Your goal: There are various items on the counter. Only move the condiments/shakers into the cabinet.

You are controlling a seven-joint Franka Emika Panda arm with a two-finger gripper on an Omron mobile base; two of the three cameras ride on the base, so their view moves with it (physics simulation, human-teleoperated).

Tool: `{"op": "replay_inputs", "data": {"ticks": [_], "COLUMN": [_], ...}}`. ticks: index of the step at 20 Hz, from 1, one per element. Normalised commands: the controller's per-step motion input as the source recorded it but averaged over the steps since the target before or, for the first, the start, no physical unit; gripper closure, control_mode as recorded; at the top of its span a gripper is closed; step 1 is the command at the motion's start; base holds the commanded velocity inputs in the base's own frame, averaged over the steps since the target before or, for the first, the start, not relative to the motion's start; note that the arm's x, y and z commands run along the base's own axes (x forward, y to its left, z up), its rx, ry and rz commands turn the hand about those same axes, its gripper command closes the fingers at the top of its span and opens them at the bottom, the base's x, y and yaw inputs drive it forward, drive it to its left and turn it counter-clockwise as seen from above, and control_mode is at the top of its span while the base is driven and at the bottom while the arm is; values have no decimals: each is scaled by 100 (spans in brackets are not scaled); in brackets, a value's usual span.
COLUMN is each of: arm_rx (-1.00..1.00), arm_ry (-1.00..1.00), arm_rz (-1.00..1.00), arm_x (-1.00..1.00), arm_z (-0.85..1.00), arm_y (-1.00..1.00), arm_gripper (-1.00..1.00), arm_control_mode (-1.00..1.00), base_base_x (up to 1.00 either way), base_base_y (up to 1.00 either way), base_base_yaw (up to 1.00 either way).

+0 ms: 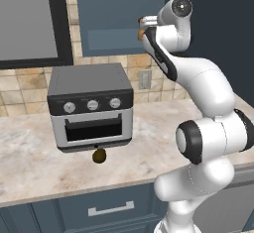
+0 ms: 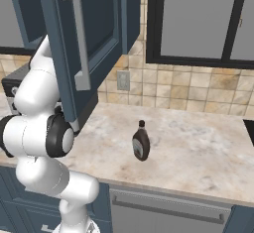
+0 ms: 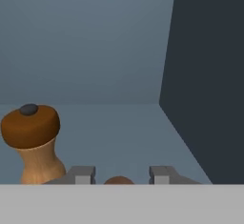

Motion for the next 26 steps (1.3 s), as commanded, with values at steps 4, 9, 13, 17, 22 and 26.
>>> {"op": "replay_inputs", "data": {"ticks": [4, 9, 13, 17, 22, 26], "arm_rx": [0, 0, 0, 0, 0, -1], "arm_ry": [0, -1, -2, -1, 0, 0], "arm_rz": [0, 0, 0, 0, 0, 0], "arm_x": [0, 9, 25, 41, 31, 14], "arm_z": [-4, -12, -13, -12, -8, -5], "arm_y": [0, 0, 0, 0, 0, 0], "arm_gripper": [-100, -100, -100, -100, -100, -100], "arm_control_mode": [-100, -100, -100, -100, -100, -100], "base_base_x": [0, 0, 0, 0, 0, 0], "base_base_y": [0, 0, 0, 0, 0, 0], "base_base_yaw": [0, 0, 0, 0, 0, 0]}}
